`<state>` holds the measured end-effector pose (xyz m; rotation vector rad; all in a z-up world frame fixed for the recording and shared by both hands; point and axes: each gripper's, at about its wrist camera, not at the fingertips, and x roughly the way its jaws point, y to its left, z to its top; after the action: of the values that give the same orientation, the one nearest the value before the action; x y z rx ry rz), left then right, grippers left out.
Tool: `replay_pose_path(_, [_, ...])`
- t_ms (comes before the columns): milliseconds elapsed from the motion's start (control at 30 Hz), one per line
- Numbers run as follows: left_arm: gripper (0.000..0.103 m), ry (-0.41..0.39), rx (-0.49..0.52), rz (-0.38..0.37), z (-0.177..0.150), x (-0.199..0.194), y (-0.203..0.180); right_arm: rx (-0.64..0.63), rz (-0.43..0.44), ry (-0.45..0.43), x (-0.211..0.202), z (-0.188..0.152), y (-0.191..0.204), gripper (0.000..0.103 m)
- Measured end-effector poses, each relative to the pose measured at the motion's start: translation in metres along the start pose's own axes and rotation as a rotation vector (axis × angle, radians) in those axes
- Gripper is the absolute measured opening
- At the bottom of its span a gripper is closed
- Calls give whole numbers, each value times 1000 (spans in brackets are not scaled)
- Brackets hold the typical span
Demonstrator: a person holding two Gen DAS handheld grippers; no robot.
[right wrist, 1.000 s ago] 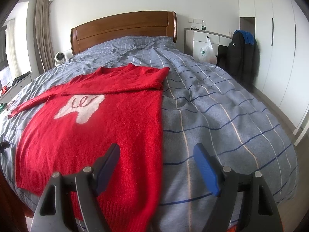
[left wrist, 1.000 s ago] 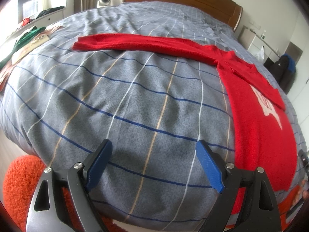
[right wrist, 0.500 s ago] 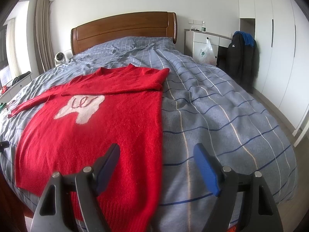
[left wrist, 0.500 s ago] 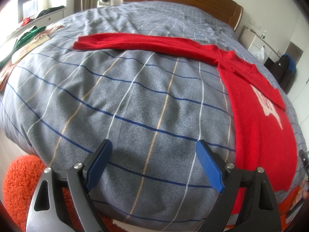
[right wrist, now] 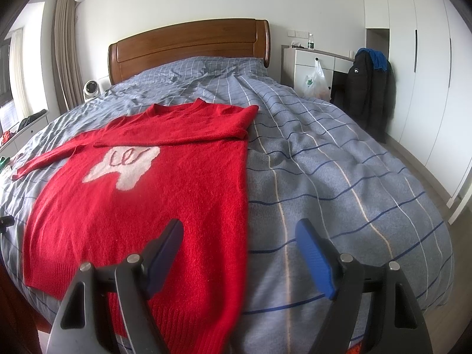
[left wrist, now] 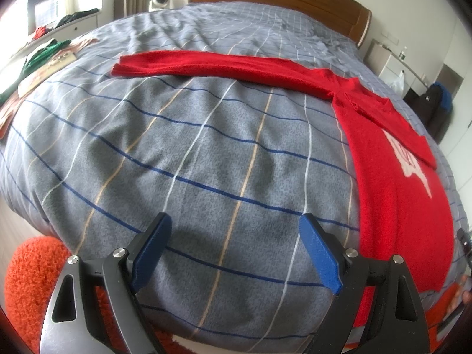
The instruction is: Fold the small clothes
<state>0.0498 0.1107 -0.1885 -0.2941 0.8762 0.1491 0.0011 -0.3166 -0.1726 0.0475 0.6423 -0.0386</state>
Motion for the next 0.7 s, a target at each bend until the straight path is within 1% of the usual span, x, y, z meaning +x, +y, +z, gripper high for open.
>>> replay_pose_path(167, [89, 5, -6, -5, 0, -1, 1, -1, -2, -2, 0, 1, 0, 78])
replay_pose_path(233, [89, 23, -43, -43, 5, -4, 7, -1, -3, -1, 0, 1, 0, 78])
replay_pose_path(267, [89, 28, -84, -87, 11, -8, 16, 0, -4, -1, -1, 1, 0, 78])
replay_pose_path(333, [90, 14, -141, -127, 26, -15, 29, 1, -5, -5, -3, 1, -1, 78])
replay_pose_path(367, [92, 0, -167, -135, 38, -18, 39, 2, -5, -6, -3, 1, -2, 78])
replay_pose_path(433, [93, -38, -212, -123, 66, -20, 59, 2, -2, 0, -1, 0, -3, 78])
replay_pose_path(467, [93, -57, -244, -113, 86, -18, 74, 2, 0, 3, 0, 0, -3, 78])
replay_pose_path(533, [93, -71, -285, -88, 112, -7, 95, 4, 3, 6, 2, 0, -3, 78])
replay_pose_path(567, [93, -68, -313, -57, 125, 3, 108, 4, 4, 5, 2, 0, -3, 78])
replay_pose_path(633, [92, -38, -352, -6, 145, 27, 125, 5, 7, 3, 2, 1, -3, 78])
replay_pose_path(700, [87, 9, -373, 7, 159, 53, 135, 2, 7, 4, 2, 0, -2, 78])
